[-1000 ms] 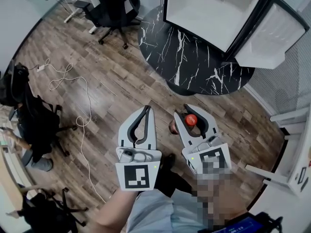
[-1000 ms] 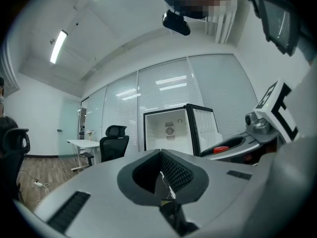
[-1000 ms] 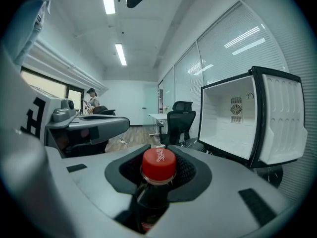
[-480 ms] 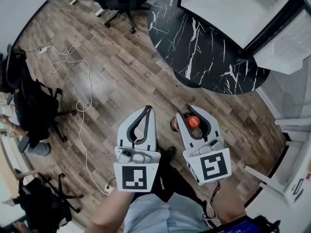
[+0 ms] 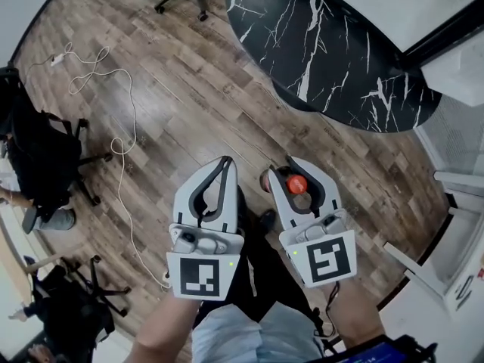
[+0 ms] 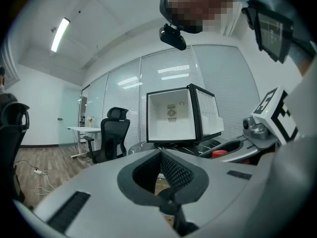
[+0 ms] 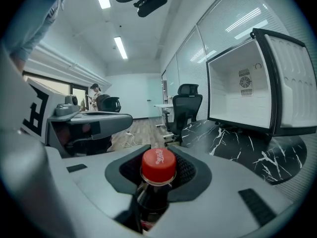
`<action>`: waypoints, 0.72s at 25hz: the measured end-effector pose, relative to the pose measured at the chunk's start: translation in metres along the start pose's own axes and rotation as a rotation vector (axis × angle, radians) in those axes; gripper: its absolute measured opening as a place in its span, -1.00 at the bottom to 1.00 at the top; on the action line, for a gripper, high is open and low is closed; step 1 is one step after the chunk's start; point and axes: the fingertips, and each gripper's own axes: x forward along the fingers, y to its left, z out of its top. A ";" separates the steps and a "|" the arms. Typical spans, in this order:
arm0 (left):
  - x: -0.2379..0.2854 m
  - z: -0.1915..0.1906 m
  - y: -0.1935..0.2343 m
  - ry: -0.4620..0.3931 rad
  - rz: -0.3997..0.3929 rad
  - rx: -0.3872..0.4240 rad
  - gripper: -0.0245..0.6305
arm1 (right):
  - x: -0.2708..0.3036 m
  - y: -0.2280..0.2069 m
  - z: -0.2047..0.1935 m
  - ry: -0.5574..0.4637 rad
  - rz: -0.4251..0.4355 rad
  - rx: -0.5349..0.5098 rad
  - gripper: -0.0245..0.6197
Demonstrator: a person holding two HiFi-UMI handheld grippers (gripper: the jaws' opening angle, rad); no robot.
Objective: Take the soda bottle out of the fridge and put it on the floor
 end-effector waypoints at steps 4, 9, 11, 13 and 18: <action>0.007 -0.015 -0.001 -0.012 -0.010 -0.013 -0.87 | 0.006 -0.003 -0.016 0.009 -0.006 0.014 -0.56; 0.016 -0.043 0.003 0.001 -0.020 0.000 -0.87 | 0.018 -0.005 -0.040 0.024 -0.007 0.015 -0.57; 0.020 -0.056 0.005 0.011 -0.026 0.011 -0.87 | 0.024 -0.005 -0.051 0.028 -0.014 0.023 -0.57; 0.024 -0.070 0.009 0.020 -0.033 0.019 -0.87 | 0.031 -0.005 -0.063 0.032 -0.021 0.033 -0.57; 0.032 -0.104 0.014 0.033 -0.041 0.022 -0.87 | 0.045 -0.007 -0.099 0.055 -0.028 0.050 -0.57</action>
